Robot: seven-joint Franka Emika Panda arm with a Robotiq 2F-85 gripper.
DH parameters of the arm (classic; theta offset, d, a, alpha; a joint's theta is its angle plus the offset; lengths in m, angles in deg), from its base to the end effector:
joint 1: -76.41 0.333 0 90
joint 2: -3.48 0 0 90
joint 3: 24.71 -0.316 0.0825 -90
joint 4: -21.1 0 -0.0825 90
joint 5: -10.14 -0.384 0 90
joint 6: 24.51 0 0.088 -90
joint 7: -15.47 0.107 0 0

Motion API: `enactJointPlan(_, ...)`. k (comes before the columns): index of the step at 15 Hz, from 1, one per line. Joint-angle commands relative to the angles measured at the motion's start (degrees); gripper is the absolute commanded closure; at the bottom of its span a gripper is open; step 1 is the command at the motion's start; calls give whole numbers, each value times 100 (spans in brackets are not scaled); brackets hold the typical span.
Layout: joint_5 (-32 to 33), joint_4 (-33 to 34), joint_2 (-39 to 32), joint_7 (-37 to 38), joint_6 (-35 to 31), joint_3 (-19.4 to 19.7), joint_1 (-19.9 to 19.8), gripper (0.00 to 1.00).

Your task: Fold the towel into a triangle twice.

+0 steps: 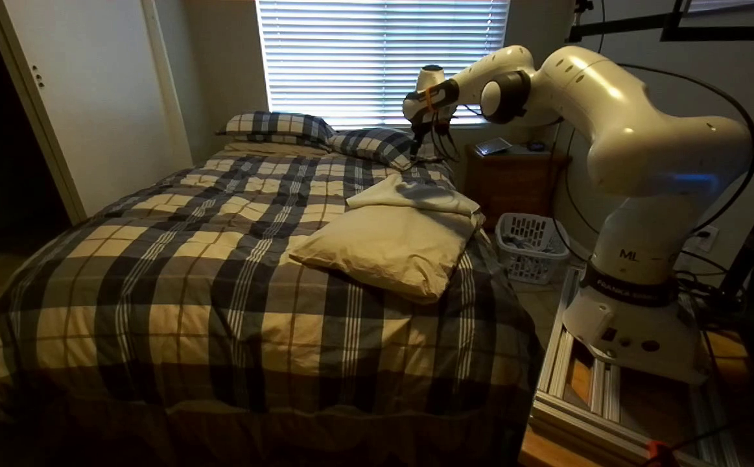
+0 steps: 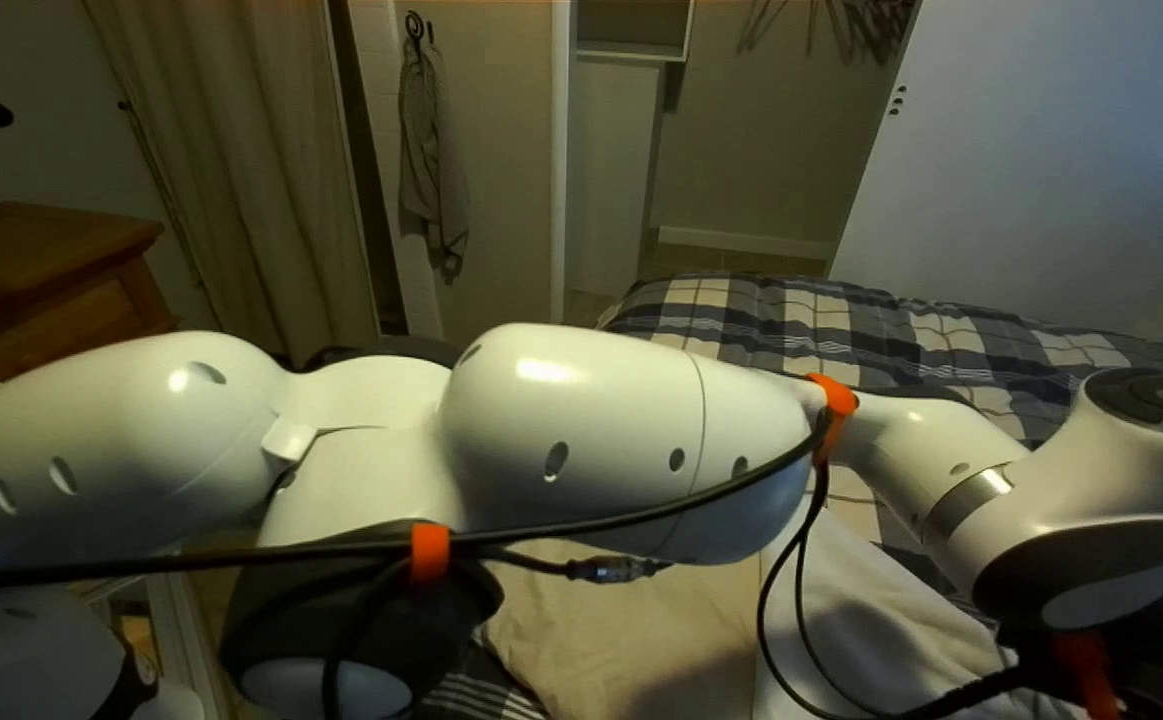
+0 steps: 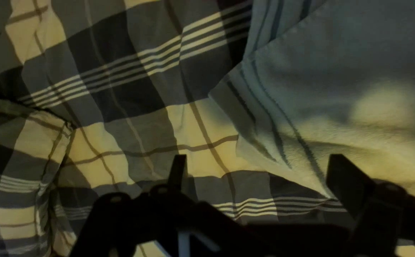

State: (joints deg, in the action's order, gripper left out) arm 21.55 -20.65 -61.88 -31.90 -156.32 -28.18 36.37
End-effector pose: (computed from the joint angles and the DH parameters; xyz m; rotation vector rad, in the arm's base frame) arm 0.6534 -0.5242 0.2960 2.7201 0.3299 0.3263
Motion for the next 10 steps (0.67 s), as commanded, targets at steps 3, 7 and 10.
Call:
enactJointPlan(3,-257,-524,817,643,1751,-93,-126,0)
enactJointPlan(7,-608,-777,981,1112,2286,-202,-355,0)
enactJointPlan(10,-855,-1156,1021,1389,2041,-245,-538,0)
